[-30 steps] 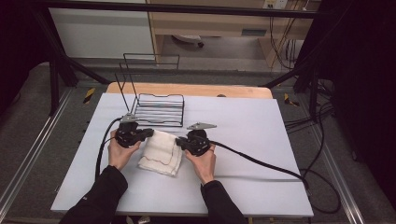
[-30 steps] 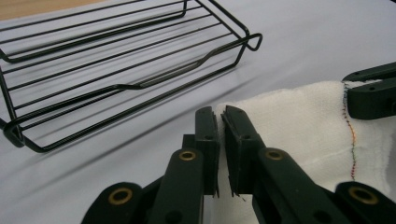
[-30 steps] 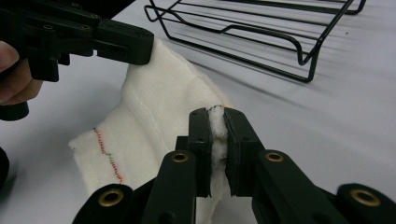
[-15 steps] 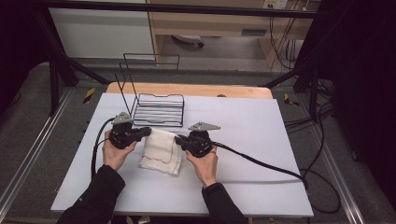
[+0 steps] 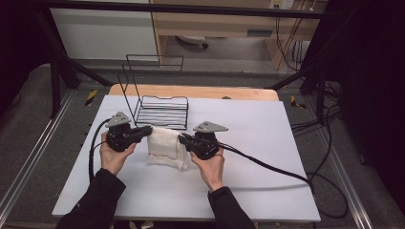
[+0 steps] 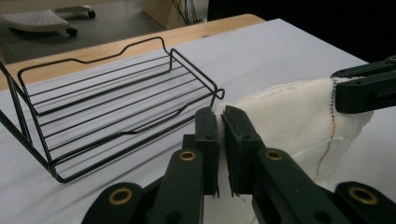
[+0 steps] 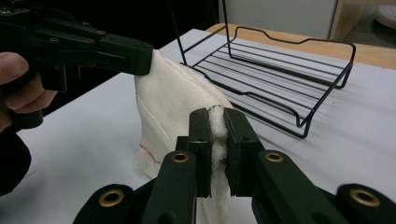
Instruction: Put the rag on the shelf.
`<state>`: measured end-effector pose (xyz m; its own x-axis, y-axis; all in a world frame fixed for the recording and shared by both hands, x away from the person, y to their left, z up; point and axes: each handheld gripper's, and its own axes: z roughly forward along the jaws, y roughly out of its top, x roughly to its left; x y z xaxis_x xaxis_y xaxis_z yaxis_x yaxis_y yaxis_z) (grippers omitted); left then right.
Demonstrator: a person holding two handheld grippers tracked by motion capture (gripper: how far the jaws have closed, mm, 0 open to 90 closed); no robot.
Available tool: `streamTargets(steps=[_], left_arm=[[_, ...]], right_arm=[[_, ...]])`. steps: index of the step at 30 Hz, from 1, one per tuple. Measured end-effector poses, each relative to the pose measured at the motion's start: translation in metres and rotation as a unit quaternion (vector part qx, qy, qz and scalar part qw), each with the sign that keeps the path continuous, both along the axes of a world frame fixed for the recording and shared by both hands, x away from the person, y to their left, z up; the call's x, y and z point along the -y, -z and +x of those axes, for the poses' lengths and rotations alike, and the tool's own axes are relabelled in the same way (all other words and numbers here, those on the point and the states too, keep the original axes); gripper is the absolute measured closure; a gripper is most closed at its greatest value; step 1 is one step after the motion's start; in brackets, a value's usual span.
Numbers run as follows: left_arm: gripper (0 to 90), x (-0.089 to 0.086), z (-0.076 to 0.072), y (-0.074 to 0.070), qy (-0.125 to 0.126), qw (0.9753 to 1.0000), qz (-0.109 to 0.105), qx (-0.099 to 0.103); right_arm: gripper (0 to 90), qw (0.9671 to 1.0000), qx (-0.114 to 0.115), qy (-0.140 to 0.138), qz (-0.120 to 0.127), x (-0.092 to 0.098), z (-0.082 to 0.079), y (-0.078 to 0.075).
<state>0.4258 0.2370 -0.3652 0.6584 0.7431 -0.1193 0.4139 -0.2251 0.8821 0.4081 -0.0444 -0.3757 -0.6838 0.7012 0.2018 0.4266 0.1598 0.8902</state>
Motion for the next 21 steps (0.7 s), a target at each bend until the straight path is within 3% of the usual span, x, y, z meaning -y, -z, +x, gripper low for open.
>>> streamTargets(steps=[21], left_arm=[[84.0, -0.003, -0.017, -0.029, -0.006, 0.9986, -0.025, 0.046]], right_arm=[[82.4, 0.9984, 0.056, -0.006, -0.002, 0.002, -0.007, -0.033]])
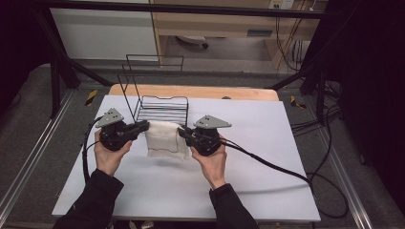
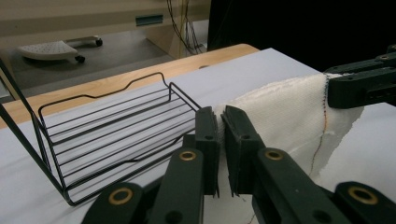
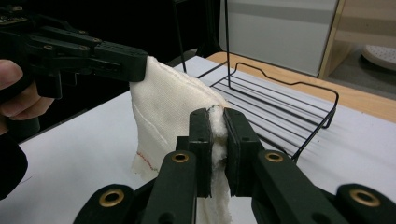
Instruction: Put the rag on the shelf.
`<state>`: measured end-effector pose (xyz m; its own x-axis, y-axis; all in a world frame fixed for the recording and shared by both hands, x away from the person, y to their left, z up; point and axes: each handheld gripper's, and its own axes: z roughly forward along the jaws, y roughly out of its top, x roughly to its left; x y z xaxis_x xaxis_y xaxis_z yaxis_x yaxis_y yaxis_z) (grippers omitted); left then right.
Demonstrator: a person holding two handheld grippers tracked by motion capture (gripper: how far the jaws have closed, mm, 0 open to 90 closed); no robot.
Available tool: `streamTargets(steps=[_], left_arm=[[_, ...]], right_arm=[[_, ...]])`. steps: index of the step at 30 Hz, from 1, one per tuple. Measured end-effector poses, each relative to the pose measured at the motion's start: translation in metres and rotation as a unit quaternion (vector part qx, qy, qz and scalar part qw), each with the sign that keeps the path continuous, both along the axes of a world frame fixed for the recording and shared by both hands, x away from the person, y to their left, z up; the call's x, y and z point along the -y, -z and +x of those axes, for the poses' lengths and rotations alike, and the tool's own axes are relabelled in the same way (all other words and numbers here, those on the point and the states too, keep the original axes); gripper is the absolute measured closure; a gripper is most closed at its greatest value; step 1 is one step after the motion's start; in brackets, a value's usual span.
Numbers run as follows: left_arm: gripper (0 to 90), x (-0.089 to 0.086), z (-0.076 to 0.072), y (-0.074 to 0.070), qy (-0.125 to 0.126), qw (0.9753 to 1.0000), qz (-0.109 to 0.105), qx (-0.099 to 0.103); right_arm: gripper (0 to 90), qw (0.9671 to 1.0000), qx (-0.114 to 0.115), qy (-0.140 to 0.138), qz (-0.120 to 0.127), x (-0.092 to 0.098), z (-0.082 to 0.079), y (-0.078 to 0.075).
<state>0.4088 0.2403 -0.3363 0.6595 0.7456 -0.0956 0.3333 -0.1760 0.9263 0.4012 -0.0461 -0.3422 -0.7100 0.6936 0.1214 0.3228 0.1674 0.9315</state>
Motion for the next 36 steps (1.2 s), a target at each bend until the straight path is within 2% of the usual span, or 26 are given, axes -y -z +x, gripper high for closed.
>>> streamTargets(steps=[6, 19, 36], left_arm=[[83.9, -0.003, -0.005, -0.009, -0.004, 0.9998, -0.012, 0.014], [84.0, -0.005, -0.012, -0.025, -0.017, 0.9987, -0.024, 0.041], [84.0, -0.010, -0.014, -0.052, -0.030, 0.9949, -0.048, 0.084]], right_arm=[[82.4, 0.9998, 0.018, -0.003, -0.001, -0.001, 0.000, -0.014], [82.5, 0.9988, 0.047, -0.008, 0.004, -0.004, -0.001, -0.035], [82.6, 0.9961, 0.087, -0.009, 0.012, -0.008, 0.001, -0.066]])
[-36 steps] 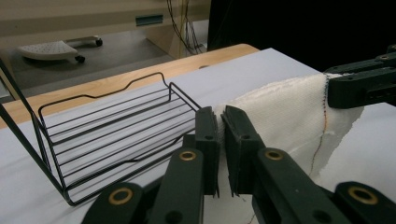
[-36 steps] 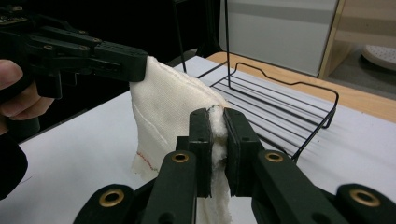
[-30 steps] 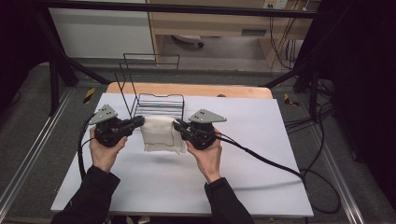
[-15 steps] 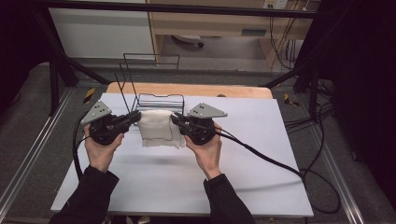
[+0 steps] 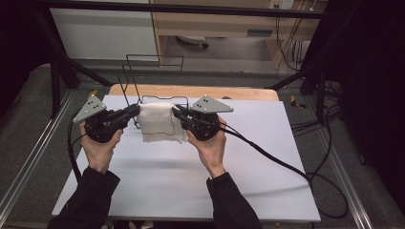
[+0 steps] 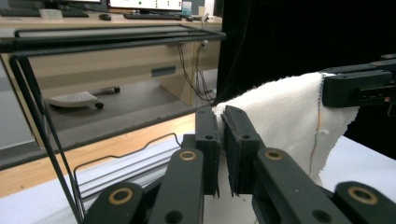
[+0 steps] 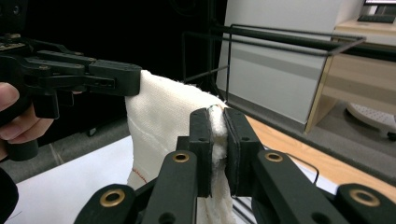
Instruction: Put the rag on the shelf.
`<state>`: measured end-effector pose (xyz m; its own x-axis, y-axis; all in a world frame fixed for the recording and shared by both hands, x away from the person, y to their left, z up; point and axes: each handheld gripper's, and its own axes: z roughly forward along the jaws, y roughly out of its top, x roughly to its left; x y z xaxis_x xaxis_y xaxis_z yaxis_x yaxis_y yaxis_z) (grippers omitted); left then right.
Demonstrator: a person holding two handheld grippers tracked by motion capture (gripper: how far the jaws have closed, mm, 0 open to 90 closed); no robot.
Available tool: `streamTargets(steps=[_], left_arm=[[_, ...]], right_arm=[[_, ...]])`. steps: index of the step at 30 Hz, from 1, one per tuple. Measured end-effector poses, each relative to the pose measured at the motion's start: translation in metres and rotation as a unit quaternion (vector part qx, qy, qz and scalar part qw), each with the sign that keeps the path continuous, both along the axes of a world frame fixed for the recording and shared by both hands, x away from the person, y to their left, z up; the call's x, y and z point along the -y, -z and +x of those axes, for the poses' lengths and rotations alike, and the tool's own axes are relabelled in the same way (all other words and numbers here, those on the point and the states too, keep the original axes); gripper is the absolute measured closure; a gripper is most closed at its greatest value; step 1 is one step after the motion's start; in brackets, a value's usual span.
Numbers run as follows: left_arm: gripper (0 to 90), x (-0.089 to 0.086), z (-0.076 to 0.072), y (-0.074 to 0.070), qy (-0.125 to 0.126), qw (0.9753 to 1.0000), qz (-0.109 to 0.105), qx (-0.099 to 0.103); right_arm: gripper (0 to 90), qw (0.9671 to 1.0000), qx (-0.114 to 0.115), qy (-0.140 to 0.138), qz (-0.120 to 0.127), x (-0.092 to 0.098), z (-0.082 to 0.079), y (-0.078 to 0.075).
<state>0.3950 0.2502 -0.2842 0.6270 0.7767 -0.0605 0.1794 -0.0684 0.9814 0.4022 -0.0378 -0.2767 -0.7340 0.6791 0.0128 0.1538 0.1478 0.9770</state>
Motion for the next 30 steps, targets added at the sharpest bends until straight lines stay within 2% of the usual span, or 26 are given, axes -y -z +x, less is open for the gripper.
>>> streamTargets(steps=[10, 18, 30], left_arm=[[84.0, -0.007, 0.005, -0.015, -0.012, 0.9997, -0.013, 0.016], [84.0, -0.010, 0.011, -0.025, -0.019, 0.9994, -0.023, 0.020], [84.1, -0.011, 0.014, -0.043, -0.034, 0.9975, -0.041, 0.047]], right_arm=[[82.6, 0.9998, 0.019, 0.001, 0.007, -0.008, 0.005, -0.016], [82.7, 0.9995, 0.030, 0.005, 0.008, -0.013, 0.011, -0.026], [82.8, 0.9983, 0.055, 0.011, 0.017, -0.017, 0.020, -0.046]])
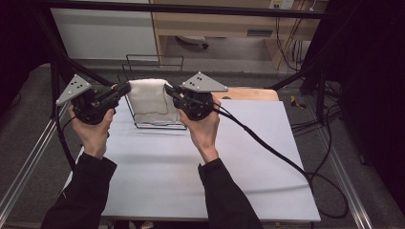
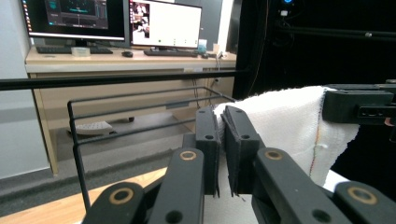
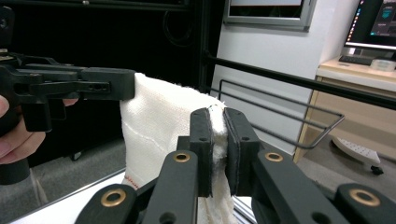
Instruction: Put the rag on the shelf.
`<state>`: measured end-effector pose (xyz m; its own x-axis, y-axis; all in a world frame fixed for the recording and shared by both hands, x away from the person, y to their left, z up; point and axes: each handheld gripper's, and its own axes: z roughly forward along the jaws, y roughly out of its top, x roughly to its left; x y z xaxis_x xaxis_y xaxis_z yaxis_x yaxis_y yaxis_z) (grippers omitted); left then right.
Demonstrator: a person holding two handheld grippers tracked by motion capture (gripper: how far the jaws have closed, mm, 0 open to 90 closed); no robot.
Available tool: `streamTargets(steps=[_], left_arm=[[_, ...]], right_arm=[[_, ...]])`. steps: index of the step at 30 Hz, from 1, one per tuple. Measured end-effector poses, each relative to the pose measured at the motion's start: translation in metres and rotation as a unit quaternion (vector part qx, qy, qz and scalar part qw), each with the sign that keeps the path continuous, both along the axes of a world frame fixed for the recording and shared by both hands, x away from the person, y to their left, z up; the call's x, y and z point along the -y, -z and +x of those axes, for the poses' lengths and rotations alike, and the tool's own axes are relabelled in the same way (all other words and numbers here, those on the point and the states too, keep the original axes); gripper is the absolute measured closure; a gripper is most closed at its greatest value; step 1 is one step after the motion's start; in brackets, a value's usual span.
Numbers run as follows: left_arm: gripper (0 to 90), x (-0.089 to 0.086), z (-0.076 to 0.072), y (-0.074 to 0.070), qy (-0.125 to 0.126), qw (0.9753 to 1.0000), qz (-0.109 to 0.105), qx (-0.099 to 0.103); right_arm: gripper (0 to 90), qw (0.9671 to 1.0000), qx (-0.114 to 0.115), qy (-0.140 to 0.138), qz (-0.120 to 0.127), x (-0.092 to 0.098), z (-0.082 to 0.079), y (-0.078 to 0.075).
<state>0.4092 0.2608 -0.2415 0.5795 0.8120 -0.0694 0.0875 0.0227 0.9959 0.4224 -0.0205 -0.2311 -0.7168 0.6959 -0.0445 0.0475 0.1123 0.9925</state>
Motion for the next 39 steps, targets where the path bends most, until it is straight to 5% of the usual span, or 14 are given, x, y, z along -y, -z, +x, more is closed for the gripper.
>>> streamTargets(steps=[39], left_arm=[[84.2, -0.007, 0.026, -0.057, -0.037, 0.9987, -0.009, 0.035]], right_arm=[[82.8, 0.9988, 0.043, 0.016, 0.016, -0.018, 0.028, -0.052]])
